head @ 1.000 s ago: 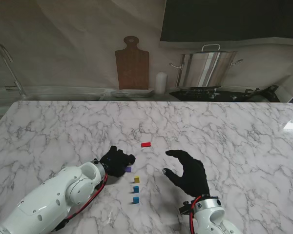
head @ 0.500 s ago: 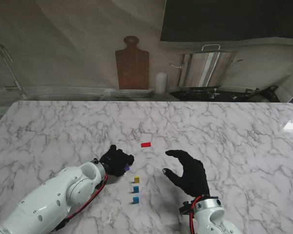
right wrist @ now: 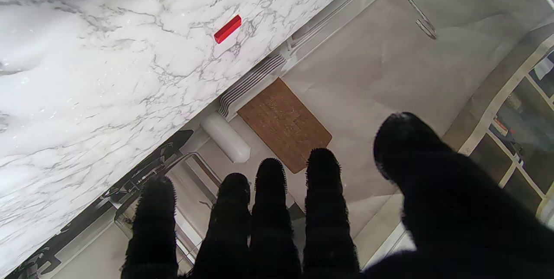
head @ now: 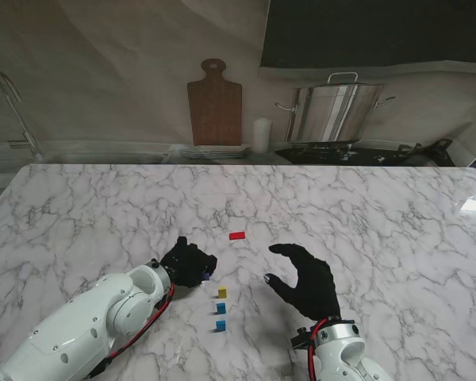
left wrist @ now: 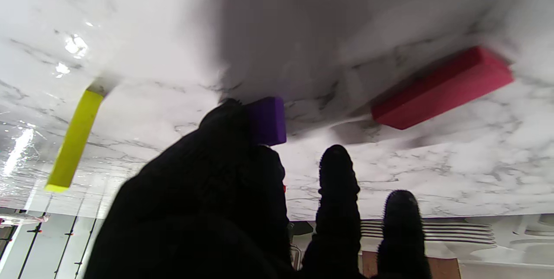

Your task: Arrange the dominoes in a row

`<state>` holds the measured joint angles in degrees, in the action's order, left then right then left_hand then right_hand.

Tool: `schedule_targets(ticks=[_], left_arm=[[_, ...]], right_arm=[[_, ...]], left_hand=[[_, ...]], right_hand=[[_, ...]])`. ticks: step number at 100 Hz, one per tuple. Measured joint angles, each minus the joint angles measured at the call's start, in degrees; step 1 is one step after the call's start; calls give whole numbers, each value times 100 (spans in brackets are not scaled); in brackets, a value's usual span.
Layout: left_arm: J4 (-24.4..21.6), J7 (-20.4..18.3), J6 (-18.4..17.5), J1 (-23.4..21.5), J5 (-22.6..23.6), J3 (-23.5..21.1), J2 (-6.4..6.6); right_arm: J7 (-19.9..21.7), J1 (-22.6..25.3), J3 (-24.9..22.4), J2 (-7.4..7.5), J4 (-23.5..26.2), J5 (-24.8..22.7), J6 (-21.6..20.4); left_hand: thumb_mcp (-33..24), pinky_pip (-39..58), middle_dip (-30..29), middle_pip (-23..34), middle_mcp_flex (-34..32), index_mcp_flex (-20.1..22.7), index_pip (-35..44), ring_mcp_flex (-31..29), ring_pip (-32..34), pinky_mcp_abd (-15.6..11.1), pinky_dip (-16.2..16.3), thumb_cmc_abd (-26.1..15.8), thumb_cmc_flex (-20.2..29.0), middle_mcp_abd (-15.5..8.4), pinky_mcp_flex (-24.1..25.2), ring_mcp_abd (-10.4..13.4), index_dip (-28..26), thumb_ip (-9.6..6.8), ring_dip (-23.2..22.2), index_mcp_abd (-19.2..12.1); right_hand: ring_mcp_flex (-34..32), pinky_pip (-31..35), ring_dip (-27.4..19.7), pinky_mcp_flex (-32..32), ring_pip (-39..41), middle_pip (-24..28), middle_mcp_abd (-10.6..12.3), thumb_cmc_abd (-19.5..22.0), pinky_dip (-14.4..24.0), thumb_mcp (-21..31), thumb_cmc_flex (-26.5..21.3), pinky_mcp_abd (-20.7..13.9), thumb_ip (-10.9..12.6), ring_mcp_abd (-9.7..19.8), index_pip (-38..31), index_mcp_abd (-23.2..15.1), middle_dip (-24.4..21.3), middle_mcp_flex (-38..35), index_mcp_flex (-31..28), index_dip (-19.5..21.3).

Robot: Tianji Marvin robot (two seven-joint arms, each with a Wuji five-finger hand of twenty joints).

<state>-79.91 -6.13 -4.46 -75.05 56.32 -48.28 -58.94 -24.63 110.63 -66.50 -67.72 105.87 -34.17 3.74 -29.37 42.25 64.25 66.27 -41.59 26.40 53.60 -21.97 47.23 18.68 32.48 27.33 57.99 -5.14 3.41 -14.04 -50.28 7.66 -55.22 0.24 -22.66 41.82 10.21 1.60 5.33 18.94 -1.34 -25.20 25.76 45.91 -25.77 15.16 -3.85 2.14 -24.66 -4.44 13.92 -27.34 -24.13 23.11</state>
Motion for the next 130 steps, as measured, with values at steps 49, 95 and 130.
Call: schedule_targets(ticks=[49, 95, 130], left_arm=[[-50, 56, 130, -82, -11, -63, -8], [-52, 102, 42, -170, -39, -170, -29], [-150, 72, 14, -228, 8, -231, -24]], right_arm=[[-10, -2, -9, -5, -1, 21, 0], [-12, -1, -13, -7, -1, 26, 2], [-6, 1, -17, -7, -1, 35, 2]], left_hand=[[1123, -466, 353, -428, 98, 416, 72, 423, -404, 1, 3, -458, 34, 356, 80, -210, 725, -224, 198, -40], [1614, -975, -289, -2353, 494, 754, -28, 715, -1014, 1, 185, -689, 37, 617, 139, -287, 1115, -272, 714, 6], [1273, -1245, -781, -2909, 800, 1118, -511, 918, -1132, 1, 269, -473, 37, 745, 142, -287, 1541, -272, 864, 185]], right_hand=[[0, 0, 0, 0, 0, 2, -6, 1, 4, 0, 0, 1, 3, -2, 0, 1, 49, -1, -1, 1], [0, 0, 0, 0, 0, 5, -6, 1, 6, 0, 0, 1, 3, -3, 0, 2, 51, -1, -2, 1], [0, 0, 0, 0, 0, 57, -7, 7, 6, 0, 0, 1, 3, -4, 0, 3, 52, -4, -4, 1]])
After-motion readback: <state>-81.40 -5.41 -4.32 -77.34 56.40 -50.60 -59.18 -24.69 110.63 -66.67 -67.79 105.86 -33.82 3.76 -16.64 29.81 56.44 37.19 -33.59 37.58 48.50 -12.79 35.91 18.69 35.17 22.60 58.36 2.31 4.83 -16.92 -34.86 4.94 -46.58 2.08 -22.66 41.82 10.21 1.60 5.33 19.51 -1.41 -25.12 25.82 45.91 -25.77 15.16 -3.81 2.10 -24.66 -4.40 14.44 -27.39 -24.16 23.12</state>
